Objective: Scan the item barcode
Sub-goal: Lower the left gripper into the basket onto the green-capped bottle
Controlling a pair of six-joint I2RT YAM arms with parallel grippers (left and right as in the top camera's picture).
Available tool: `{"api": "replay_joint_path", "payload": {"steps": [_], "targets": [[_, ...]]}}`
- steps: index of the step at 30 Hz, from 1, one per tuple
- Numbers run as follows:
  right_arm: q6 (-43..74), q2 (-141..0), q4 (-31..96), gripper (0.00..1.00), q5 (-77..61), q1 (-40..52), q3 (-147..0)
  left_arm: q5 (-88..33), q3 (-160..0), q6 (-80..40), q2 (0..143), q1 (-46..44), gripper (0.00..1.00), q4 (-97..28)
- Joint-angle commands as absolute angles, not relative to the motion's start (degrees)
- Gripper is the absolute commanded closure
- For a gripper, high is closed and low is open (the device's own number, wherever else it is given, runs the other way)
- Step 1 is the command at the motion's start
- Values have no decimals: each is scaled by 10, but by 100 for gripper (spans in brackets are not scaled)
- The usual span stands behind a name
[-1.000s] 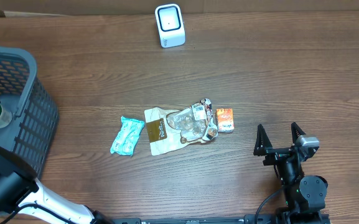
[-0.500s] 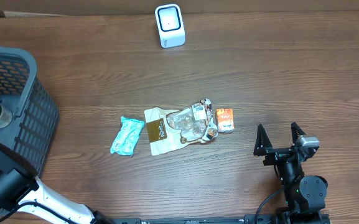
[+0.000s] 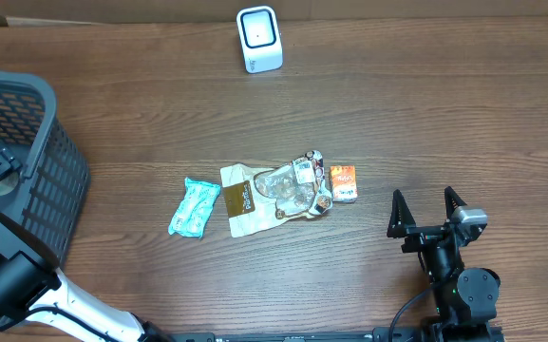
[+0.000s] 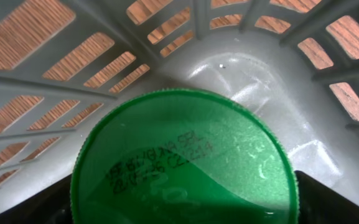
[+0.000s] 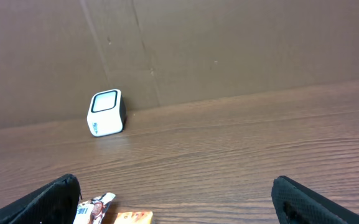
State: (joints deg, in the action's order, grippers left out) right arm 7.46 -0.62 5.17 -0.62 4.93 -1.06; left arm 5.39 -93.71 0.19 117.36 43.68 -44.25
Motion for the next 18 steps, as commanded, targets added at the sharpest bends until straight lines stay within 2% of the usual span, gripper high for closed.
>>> {"api": "replay_joint_path", "payload": {"steps": [1, 5, 15, 18], "targets": [[74, -2, 48, 0, -1, 52, -5, 51, -936, 11, 1179, 435, 24, -443], [74, -2, 48, 0, -1, 52, -5, 51, -936, 11, 1179, 435, 33, -452], [74, -2, 48, 0, -1, 52, -5, 56, -941, 11, 1167, 435, 48, -465], [74, -2, 48, 0, -1, 52, -5, 66, -943, 6, 1155, 435, 50, -467]]}}
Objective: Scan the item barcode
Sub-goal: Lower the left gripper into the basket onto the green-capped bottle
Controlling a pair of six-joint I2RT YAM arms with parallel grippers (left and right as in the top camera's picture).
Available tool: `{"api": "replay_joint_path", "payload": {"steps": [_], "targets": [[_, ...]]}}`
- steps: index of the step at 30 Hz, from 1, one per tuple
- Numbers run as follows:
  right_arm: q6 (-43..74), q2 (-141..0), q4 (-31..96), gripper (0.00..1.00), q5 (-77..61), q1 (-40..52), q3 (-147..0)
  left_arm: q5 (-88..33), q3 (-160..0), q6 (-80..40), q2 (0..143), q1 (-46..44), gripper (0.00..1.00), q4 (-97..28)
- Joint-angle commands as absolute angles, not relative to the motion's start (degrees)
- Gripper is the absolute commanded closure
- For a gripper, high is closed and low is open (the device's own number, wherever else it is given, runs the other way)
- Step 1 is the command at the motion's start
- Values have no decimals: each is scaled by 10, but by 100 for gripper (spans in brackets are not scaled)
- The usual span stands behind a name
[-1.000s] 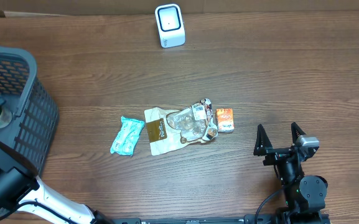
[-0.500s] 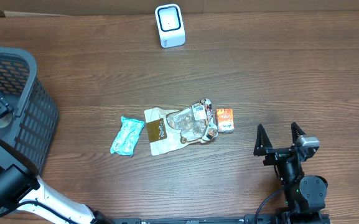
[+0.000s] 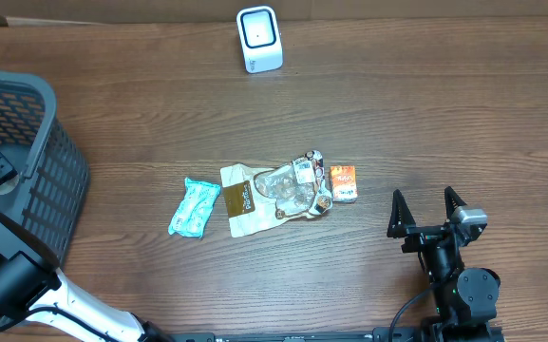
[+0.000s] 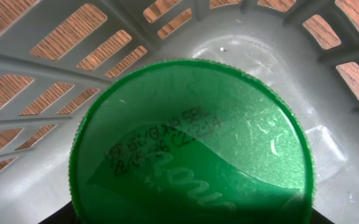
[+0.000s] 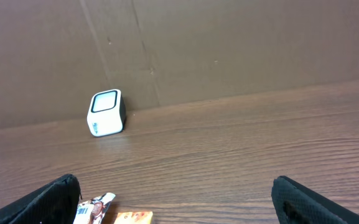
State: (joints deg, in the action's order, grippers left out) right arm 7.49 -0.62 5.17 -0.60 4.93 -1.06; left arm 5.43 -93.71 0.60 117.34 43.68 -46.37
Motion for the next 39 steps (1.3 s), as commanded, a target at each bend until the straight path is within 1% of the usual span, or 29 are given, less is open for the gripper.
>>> {"api": "replay_joint_path", "payload": {"steps": [1, 4, 7, 8, 14, 17, 18, 19, 20, 21, 23, 31, 34, 39], "targets": [[74, -2, 48, 0, -1, 52, -5, 66, -943, 6, 1150, 435, 49, -467], [74, -2, 48, 0, -1, 52, -5, 66, -943, 6, 1136, 435, 51, -467], [74, -2, 48, 0, -1, 52, -5, 66, -943, 6, 1121, 435, 60, -469], [74, -2, 48, 0, -1, 52, -5, 66, -943, 6, 1114, 435, 61, -470], [74, -2, 48, 0, -1, 52, -5, 66, -943, -9, 1085, 435, 60, -482], [74, -2, 48, 0, -1, 52, -5, 66, -943, -17, 1069, 435, 57, -489], [74, -2, 48, 0, -1, 52, -5, 66, -943, -19, 1065, 435, 53, -492], [74, -2, 48, 0, -1, 52, -5, 66, -943, -19, 1062, 435, 48, -493], [74, -2, 48, 0, -1, 52, -5, 66, -943, -19, 1061, 435, 39, -493], [74, -2, 48, 0, -1, 52, -5, 66, -943, -19, 1061, 435, 32, -493], [74, -2, 48, 0, -1, 52, -5, 66, -943, -19, 1064, 435, 27, -495], [74, -2, 48, 0, -1, 52, -5, 66, -943, -17, 1101, 435, 25, -469], [74, -2, 48, 0, -1, 52, -5, 66, -943, -17, 1119, 435, 23, -455], [74, -2, 48, 0, -1, 52, -5, 70, -943, -17, 1144, 435, 23, -441]]}}
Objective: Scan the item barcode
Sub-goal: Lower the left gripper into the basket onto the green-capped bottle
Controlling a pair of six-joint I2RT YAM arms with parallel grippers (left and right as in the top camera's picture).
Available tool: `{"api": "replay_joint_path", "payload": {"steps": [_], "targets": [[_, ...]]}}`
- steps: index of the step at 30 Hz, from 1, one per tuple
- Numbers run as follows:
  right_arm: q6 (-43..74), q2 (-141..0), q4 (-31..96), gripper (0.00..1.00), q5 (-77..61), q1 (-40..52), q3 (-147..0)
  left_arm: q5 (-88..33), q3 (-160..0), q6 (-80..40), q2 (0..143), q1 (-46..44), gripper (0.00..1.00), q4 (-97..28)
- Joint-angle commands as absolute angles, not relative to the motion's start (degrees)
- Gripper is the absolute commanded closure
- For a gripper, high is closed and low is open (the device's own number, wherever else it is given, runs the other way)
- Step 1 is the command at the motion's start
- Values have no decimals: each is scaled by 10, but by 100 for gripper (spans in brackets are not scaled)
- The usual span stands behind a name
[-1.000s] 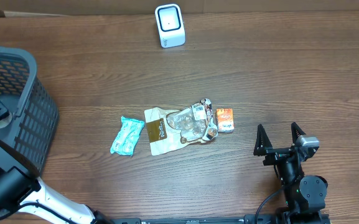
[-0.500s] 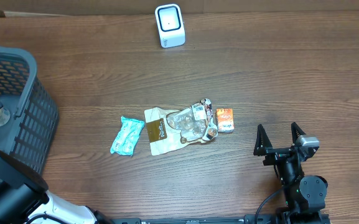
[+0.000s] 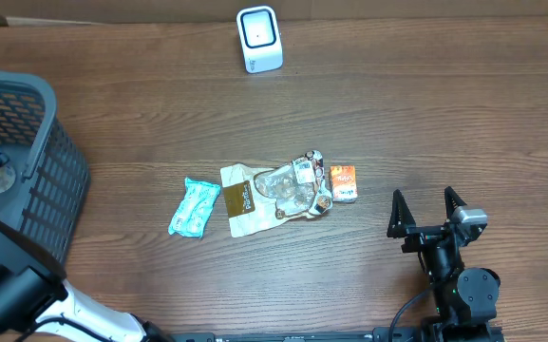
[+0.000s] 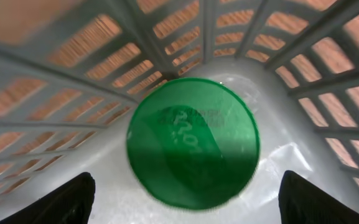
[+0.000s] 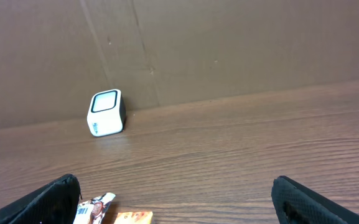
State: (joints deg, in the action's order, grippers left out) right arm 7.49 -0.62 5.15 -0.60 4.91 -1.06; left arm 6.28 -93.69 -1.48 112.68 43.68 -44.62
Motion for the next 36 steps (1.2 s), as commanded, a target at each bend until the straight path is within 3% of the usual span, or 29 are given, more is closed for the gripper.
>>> {"api": "replay_joint_path", "payload": {"steps": [1, 10, 21, 25, 28, 36], "targets": [[74, -2, 48, 0, -1, 52, -5, 71, -943, -17, 1147, 435, 23, -438], [74, -2, 48, 0, -1, 52, -5, 83, -943, -17, 1166, 435, 21, -412], [74, -2, 48, 0, -1, 52, -5, 83, -943, -17, 1187, 435, 25, -406], [74, -2, 48, 0, -1, 52, -5, 83, -943, -17, 1187, 435, 33, -402], [74, -2, 48, 0, -1, 52, -5, 83, -943, -17, 1187, 435, 47, -402], [74, -2, 48, 0, -1, 52, -5, 83, -943, -17, 1186, 435, 62, -415]]}}
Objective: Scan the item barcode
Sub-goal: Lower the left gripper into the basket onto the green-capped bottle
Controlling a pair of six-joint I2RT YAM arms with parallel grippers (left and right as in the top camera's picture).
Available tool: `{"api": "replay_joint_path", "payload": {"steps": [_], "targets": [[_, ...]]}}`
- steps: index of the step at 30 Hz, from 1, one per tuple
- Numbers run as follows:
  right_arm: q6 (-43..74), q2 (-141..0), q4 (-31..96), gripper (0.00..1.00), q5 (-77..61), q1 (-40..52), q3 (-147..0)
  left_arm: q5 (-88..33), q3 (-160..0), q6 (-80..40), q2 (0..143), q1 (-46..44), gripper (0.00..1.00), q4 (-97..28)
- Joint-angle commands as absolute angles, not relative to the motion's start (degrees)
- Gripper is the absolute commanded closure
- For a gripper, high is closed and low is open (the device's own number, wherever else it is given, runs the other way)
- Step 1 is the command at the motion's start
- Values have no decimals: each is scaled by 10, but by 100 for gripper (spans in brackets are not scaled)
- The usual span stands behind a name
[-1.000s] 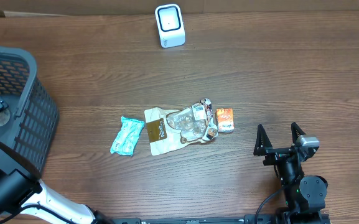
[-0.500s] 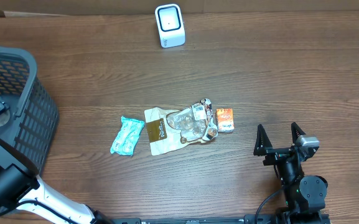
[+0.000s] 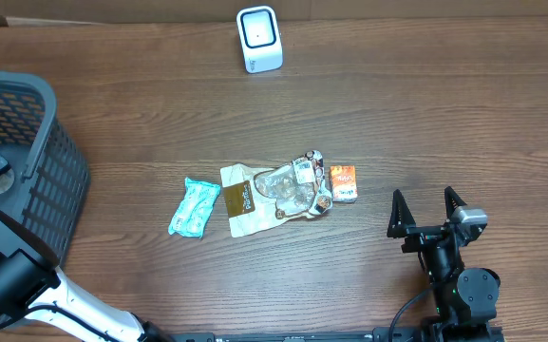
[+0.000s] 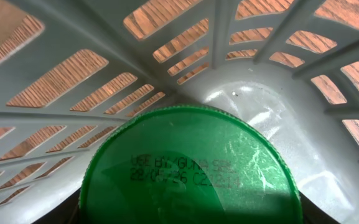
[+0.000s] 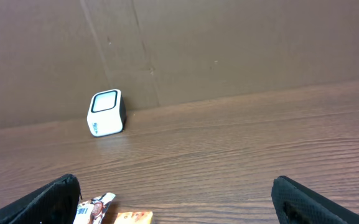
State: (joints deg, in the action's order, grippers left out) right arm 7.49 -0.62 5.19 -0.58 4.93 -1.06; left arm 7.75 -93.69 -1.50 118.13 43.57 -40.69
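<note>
A green screw cap (image 4: pixel 191 165) with a printed date, the top of an item standing in the grey basket (image 4: pixel 61 37), fills the lower half of the left wrist view. My left gripper (image 4: pixel 191 214) is open, its dark fingers showing only at the bottom corners on either side of the cap. From overhead, the left gripper is down inside the basket (image 3: pixel 60 161). The white scanner (image 3: pixel 258 40) stands at the table's far edge. Near the front right, my right gripper (image 3: pixel 429 209) is open and holds nothing.
Mid-table lie a teal packet (image 3: pixel 194 206), a gold-and-white pouch (image 3: pixel 240 199), a clear crumpled wrapper (image 3: pixel 297 185) and a small orange box (image 3: pixel 343 182). The right wrist view shows the scanner (image 5: pixel 106 112) before a brown cardboard wall (image 5: pixel 229 43).
The left gripper was farther above the green cap, both fingers showing wide apart. Now it is close over the cap, which hides most of the fingers. The right arm is unchanged.
The left gripper sat close over the green cap in the basket, then closer still. At the last earlier moment it was higher, with its fingers wide open. Now it is low around the cap again. The table items and right arm never moved.
</note>
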Motion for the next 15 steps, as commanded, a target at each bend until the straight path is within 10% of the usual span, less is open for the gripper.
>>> {"api": "replay_joint_path", "payload": {"steps": [1, 15], "targets": [[74, -2, 48, 0, -1, 52, -5, 83, -943, -17, 1184, 435, 63, -417], [74, -2, 48, 0, -1, 52, -5, 83, -943, -27, 1084, 435, 65, -465]]}}
